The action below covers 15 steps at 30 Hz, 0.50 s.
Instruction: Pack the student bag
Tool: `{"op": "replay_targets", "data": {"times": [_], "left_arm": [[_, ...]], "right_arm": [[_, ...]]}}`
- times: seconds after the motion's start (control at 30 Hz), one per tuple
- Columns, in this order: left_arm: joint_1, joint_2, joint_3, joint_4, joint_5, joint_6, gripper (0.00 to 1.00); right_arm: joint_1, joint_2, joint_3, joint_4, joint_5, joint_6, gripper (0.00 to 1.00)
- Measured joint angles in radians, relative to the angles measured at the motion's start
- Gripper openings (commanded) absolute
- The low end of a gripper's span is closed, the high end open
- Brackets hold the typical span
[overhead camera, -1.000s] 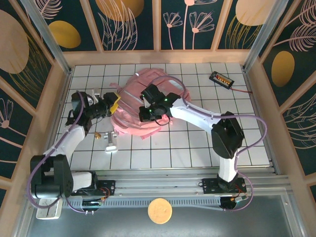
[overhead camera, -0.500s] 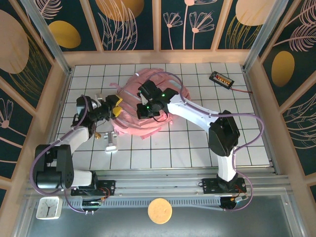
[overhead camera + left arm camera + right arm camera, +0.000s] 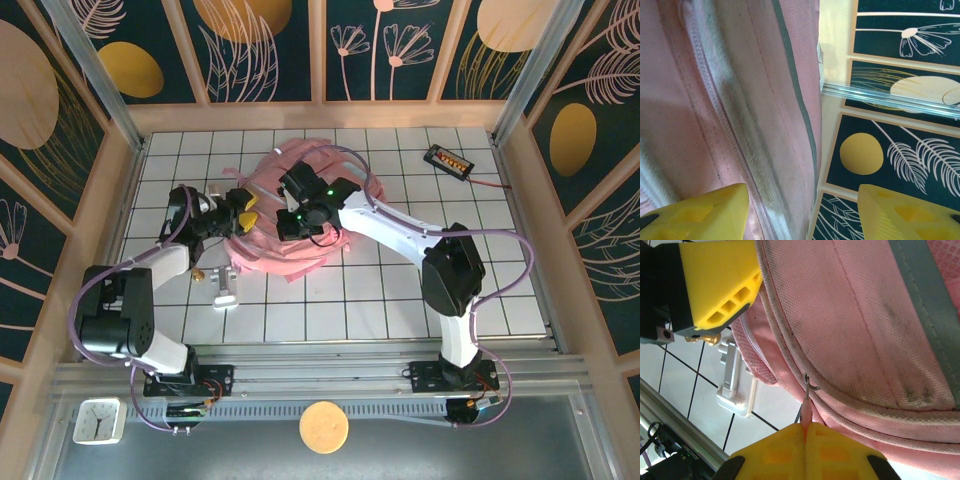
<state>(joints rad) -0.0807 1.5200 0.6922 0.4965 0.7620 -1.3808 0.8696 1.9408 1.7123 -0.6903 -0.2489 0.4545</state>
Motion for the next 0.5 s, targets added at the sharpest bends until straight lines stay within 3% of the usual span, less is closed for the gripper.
{"op": "replay_targets", "data": {"times": [0.5], "left_arm": [[-0.024, 0.076, 0.062, -0.029, -0.001, 0.027, 0.61]], "right_arm": [[0.000, 0.000, 0.000, -0.003, 0.001, 0.000, 0.00]]}}
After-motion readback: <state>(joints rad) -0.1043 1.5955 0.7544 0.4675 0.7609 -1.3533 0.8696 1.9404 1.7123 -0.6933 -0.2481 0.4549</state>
